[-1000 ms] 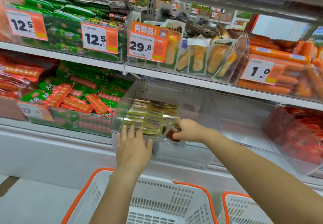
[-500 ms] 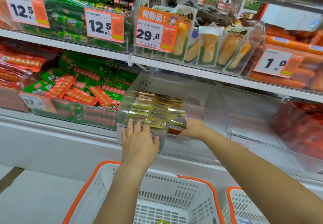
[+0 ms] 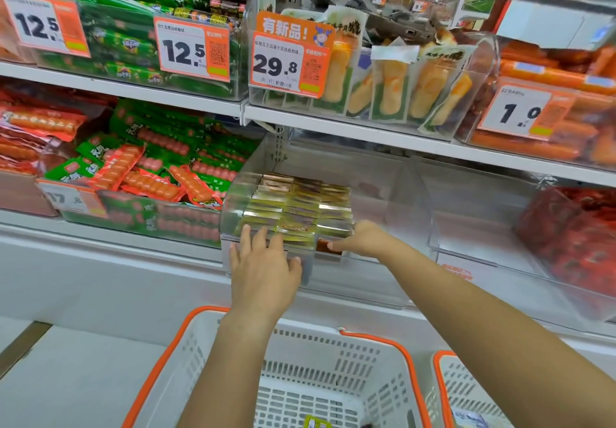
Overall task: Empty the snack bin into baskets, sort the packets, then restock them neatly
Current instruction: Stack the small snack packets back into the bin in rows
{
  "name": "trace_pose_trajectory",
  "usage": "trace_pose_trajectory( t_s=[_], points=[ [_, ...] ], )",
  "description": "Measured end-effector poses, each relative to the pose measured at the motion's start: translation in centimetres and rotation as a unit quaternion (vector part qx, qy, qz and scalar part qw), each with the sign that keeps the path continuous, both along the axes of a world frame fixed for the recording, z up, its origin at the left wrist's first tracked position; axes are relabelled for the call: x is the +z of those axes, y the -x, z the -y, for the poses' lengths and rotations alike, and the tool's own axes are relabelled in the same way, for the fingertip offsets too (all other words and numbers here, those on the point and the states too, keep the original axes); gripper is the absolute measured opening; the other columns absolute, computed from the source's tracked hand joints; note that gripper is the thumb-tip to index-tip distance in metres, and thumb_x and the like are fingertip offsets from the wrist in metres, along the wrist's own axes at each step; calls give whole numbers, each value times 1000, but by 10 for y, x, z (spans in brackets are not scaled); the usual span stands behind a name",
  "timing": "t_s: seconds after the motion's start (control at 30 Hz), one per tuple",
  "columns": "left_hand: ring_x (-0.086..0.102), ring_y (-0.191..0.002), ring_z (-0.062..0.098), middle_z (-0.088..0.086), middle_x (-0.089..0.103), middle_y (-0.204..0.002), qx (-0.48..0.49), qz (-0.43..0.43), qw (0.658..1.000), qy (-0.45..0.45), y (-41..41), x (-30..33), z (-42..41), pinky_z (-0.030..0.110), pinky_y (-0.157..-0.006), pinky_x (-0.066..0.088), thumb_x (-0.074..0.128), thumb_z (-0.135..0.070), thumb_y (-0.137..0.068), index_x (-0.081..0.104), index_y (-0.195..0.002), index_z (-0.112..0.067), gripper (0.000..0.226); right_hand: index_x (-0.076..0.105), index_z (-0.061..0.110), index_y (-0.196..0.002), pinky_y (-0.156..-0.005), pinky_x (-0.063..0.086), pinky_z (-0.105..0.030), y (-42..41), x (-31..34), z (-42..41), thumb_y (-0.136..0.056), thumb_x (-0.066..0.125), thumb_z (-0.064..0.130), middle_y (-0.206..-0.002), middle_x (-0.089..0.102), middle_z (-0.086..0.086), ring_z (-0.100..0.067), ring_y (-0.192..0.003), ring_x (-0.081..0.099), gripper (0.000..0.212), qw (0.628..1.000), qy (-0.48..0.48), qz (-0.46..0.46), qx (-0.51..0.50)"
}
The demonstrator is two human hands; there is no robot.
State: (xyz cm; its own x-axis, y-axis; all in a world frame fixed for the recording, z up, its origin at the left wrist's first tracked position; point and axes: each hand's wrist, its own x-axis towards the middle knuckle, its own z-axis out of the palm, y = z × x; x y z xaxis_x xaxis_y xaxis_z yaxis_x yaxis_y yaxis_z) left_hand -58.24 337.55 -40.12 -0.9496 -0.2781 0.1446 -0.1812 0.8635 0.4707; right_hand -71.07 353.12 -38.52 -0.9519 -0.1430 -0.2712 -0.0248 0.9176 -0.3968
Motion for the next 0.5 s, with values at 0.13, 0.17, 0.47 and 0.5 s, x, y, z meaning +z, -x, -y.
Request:
trace_pose_trajectory(
  t_s=[0.13,0.17,0.47,0.5],
  points=[
    [17,-144,23,1,36,-150,-6,-111,992,-55,-8,14,-5,40,-118,15,48,-32,-96,43,-141,-19,47,58,21,-122,-79,47,-28,-33,24,-18,-92,55,36,-114,66,3,-19,-104,61,34,976,62,-208,-11],
    [27,-140,23,1,43,-145,-15,-144,987,-76,-12,22,-9,39,-115,22,50,-30,-96,46,-139,-18,44,62,24,-116,-77,47,-27,-47,29,-24,-93,53,31,-104,67,7,-16,-99,62,26,965,98,-245,-2],
    [57,-110,8,-11,58,-112,-244,246,927,-145,-60,16,-21,28,-98,44,53,-48,-92,50,-134,-29,46,64,34,-94,-75,53,-31,-146,-59,-70,-92,54,22,-72,69,15,-2,-71,66,15,965,172,-124,153],
    [55,-111,7,-11,57,-115,-238,283,918,-142,-61,2,-11,25,-98,42,52,-49,-92,50,-134,-29,46,66,31,-99,-76,51,-29,-150,-81,-72,-92,54,24,-75,68,16,-4,-74,66,15,972,137,-91,165]
  ],
)
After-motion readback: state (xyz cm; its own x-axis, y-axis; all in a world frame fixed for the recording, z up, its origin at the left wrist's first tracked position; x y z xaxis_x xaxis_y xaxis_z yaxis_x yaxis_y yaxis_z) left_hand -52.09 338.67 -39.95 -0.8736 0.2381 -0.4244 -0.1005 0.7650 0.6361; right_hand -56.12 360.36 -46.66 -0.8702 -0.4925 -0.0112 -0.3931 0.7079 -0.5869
